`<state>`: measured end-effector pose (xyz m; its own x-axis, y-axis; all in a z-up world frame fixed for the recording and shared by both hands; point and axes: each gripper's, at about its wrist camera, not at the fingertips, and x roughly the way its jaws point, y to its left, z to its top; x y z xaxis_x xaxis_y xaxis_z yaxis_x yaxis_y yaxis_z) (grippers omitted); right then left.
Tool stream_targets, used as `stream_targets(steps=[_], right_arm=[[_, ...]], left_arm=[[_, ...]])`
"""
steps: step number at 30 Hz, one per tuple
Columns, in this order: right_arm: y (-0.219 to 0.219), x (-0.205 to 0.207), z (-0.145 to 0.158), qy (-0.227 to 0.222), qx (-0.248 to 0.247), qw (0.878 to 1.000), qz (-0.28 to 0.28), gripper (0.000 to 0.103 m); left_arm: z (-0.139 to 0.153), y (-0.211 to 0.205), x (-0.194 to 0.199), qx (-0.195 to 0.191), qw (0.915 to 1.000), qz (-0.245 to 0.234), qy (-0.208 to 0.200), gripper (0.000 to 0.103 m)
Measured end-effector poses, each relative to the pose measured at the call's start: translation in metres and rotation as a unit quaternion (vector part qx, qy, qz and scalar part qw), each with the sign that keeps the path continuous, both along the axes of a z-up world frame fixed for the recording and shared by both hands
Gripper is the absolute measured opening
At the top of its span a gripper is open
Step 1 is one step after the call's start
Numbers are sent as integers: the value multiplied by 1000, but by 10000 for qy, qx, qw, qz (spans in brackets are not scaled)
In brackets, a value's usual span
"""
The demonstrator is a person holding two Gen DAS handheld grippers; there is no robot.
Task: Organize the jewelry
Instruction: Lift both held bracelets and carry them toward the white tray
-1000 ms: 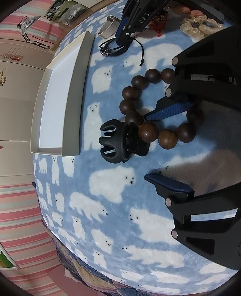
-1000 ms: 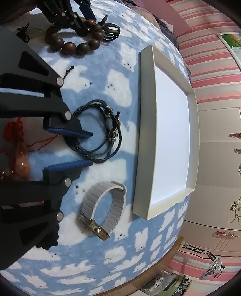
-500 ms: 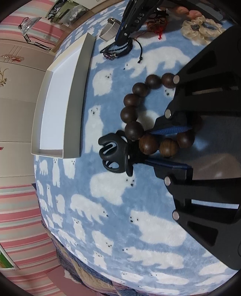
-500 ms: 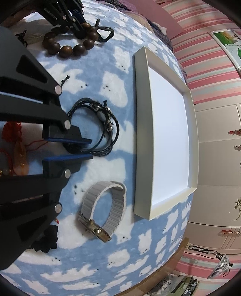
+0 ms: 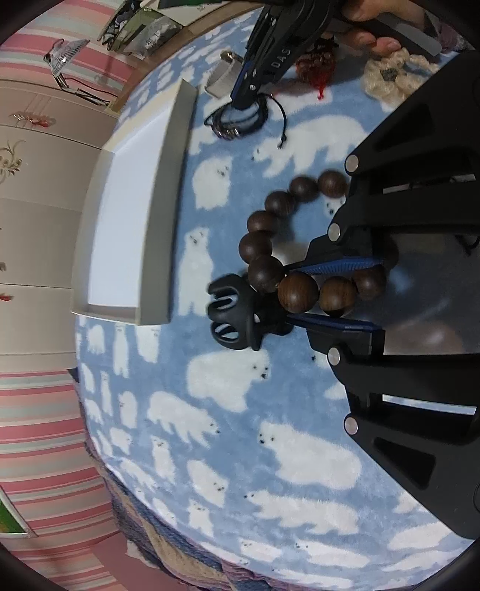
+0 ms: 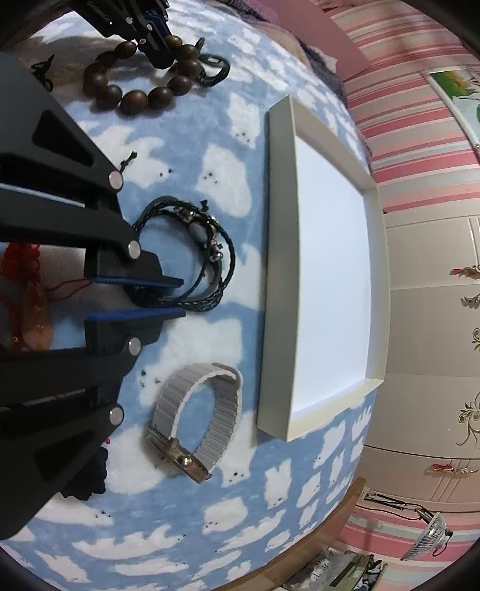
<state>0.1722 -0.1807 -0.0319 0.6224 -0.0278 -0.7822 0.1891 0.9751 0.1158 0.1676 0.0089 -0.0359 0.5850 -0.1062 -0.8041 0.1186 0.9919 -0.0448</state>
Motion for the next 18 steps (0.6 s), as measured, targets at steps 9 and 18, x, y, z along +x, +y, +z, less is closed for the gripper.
stream_targets(steps=[9,18], right_arm=[[-1,-1,21,-357,-64,9993,36,10],[-8,10,48,-692,-90,9975,79,3]], left_arm=[[26,-9,2,-103,9995,-163,-230,18],[69,-16,27,-69,9972,-431,-611,18]])
